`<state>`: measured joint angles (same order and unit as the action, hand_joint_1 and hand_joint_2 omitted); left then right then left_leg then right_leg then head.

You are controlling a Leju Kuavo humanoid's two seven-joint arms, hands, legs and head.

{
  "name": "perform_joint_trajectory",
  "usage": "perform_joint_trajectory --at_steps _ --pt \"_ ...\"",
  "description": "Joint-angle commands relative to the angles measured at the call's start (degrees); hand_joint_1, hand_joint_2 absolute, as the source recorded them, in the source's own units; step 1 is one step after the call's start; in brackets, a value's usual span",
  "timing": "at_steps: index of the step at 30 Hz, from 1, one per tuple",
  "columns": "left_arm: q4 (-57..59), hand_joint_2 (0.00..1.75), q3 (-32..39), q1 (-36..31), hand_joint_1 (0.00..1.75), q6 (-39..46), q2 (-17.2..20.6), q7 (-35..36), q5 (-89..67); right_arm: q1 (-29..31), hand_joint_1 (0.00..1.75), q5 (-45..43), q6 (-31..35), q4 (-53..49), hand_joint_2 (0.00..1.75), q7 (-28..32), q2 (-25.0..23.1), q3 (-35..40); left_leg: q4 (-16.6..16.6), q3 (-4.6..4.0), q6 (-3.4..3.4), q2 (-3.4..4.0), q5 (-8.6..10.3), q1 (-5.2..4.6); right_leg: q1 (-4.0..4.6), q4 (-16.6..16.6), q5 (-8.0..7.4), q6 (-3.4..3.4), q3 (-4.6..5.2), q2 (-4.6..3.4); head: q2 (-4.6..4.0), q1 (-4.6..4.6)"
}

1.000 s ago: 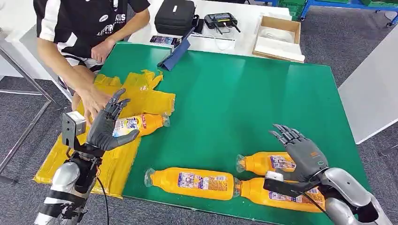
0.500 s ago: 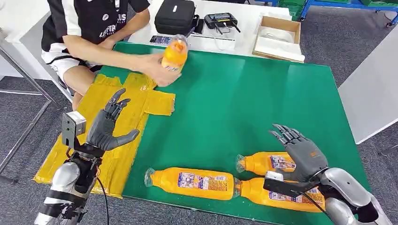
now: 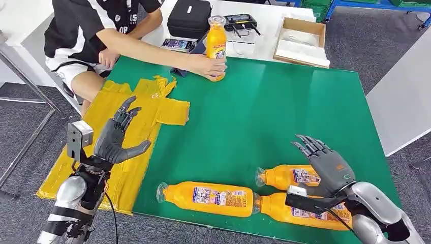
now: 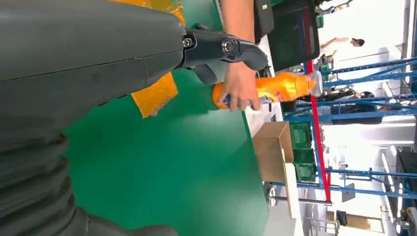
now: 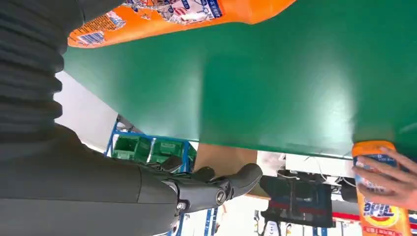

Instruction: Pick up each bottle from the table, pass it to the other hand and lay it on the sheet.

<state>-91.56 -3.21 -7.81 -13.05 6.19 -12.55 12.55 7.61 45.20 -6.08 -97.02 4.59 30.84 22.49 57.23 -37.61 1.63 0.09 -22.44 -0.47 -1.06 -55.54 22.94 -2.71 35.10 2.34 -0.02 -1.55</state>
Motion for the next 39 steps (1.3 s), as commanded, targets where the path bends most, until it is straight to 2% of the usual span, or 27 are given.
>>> perform_joint_trajectory --at_steps 1,2,4,6,9,11,12,19,39 --pt "-3.17 1.75 -0.09 1.14 0.0 1.71 -0.18 -3.34 2.73 6.7 0.0 6.79 -10.67 21.41 1.75 -10.03 -4.23 5.9 -0.02 0.37 -0.12 0.06 -0.15 0.06 0.04 0.07 0.12 0.12 -0.38 -0.2 0.0 0.0" --pt "-5.4 1.75 -1.12 2.31 0.0 3.17 0.3 -2.66 3.08 10.91 0.0 8.75 -2.92 35.52 1.75 -5.12 -7.69 8.14 -0.07 0.36 -0.1 0.2 -0.11 0.13 0.11 0.2 -0.01 0.1 -0.37 -0.31 0.0 0.0" --pt "-5.99 1.75 -1.65 2.59 0.0 3.78 0.54 -2.5 3.32 12.32 0.0 9.05 -0.08 40.42 1.75 -3.44 -8.71 9.11 -0.17 0.69 -0.14 0.47 -0.18 0.27 0.24 0.45 -0.09 0.15 -0.74 -0.63 0.0 -0.02" --pt "-5.96 1.75 -1.63 2.55 0.0 3.78 0.6 -2.49 3.32 12.48 0.0 9.05 -0.13 40.43 1.75 -3.46 -8.68 9.1 -0.06 0.36 -0.12 0.26 -0.14 0.16 0.16 0.18 -0.06 0.08 -0.32 -0.34 0.0 0.04" --pt "-5.12 1.75 -1.85 2.07 0.0 3.95 0.87 -2.59 3.52 11.84 0.0 8.63 -0.77 37.7 1.75 -4.04 -7.82 9.17 -0.04 0.56 -0.14 0.08 -0.16 0.12 0.06 0.13 0.1 0.17 -0.59 -0.28 0.0 0.02" --pt "-5.12 1.75 -1.85 2.07 0.0 3.95 0.87 -2.59 3.52 11.84 0.0 8.63 -0.77 37.7 1.75 -4.04 -7.82 9.17 -0.05 0.34 -0.05 0.01 -0.07 0.06 0.02 0.11 0.04 0.09 -0.38 -0.11 0.0 -0.04" --pt "-5.12 1.75 -1.85 2.07 0.0 3.95 0.87 -2.59 3.52 11.84 0.0 8.63 -0.77 37.7 1.75 -4.04 -7.82 9.17 -0.03 0.58 -0.12 0.03 -0.17 0.11 0.06 0.13 0.13 0.16 -0.63 -0.21 0.0 0.02" --pt "-4.66 1.75 -2.59 1.52 0.0 4.34 1.46 -2.94 4.03 11.31 0.0 7.74 -1.68 38.06 1.75 -5.46 -7.94 9.87 -0.04 0.52 -0.1 0.03 -0.12 0.12 0.11 0.13 0.02 0.11 -0.5 -0.15 0.0 0.02" --pt "-4.63 1.75 -2.63 1.48 0.0 4.34 1.51 -2.94 4.05 11.31 0.0 7.7 -1.61 38.25 1.75 -5.49 -8.03 9.89 -0.05 1.2 -0.16 0.1 -0.17 0.13 0.11 0.17 0.06 0.17 -1.12 -0.23 0.0 0.0"
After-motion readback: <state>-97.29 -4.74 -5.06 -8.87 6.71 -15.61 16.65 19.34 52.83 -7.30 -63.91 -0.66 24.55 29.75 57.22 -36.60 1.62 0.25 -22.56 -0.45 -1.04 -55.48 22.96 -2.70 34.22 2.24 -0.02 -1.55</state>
